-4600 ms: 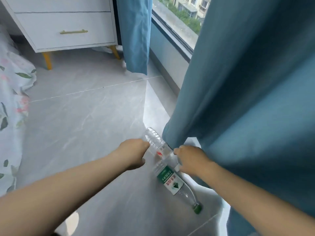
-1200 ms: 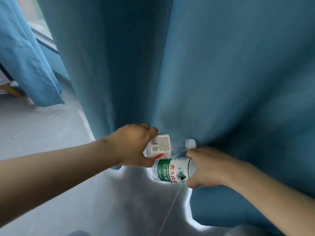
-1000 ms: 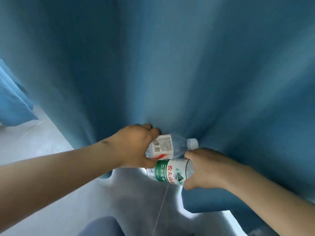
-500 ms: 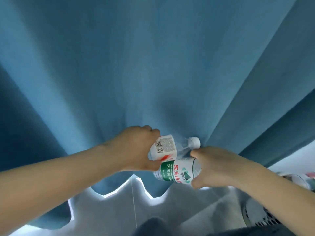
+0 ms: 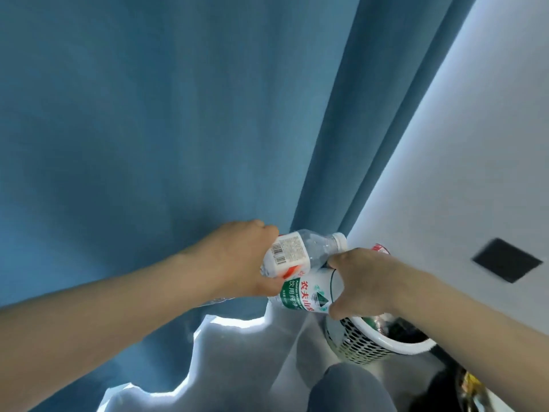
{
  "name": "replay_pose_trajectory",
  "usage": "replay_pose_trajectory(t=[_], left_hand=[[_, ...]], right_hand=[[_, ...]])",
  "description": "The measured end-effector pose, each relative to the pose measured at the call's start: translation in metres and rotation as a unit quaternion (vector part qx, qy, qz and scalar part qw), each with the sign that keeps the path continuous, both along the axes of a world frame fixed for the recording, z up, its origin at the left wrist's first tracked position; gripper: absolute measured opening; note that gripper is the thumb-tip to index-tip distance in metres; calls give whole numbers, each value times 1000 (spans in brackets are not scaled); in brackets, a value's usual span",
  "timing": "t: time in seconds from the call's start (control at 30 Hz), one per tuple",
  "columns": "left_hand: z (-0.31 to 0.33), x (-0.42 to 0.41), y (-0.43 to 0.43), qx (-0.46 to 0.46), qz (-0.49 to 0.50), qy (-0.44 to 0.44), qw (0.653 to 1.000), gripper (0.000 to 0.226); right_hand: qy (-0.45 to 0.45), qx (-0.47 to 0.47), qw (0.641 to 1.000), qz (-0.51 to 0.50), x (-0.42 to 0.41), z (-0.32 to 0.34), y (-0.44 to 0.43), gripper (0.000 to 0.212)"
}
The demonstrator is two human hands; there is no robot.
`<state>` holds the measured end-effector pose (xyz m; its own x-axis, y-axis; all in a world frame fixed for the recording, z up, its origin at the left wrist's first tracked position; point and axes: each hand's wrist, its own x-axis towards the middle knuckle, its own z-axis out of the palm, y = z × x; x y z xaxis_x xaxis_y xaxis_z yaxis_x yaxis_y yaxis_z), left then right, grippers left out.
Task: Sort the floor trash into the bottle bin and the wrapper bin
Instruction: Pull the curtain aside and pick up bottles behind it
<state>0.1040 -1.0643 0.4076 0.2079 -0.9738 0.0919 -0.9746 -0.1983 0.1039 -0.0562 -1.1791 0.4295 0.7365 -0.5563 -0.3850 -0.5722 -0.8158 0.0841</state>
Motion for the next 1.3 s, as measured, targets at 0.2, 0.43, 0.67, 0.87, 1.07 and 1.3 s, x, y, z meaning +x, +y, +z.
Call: replay_pose_trajectory(t=[0.2,0.43,0.67,0.87,1.07,1.3], left_hand=[[-3,-32,-63,5,-47,17,999,46],[-4,-88,-119,0,-104,-2,995,47],[-4,-149,-159,16,-141,-3,990,42],[-22,-176,-198,27,-154,-11,988,46],[-55,-181,-225,48,-164,2,985,58],[-84,-171,-257,75,-139,32,987,63]], right_hand=[[-7,-28,998,-59,-43,-2,-37,66],[-22,-48,990,-129,-112,-5,-69,62],[-8,-42,981,-191,-181,-2,-94,56],[-7,-33,974,-226,-215,-16,-121,54],[13,-23,972,-235,-220,-45,-141,58],[14,-16,968,-250,-215,-70,-169,58]])
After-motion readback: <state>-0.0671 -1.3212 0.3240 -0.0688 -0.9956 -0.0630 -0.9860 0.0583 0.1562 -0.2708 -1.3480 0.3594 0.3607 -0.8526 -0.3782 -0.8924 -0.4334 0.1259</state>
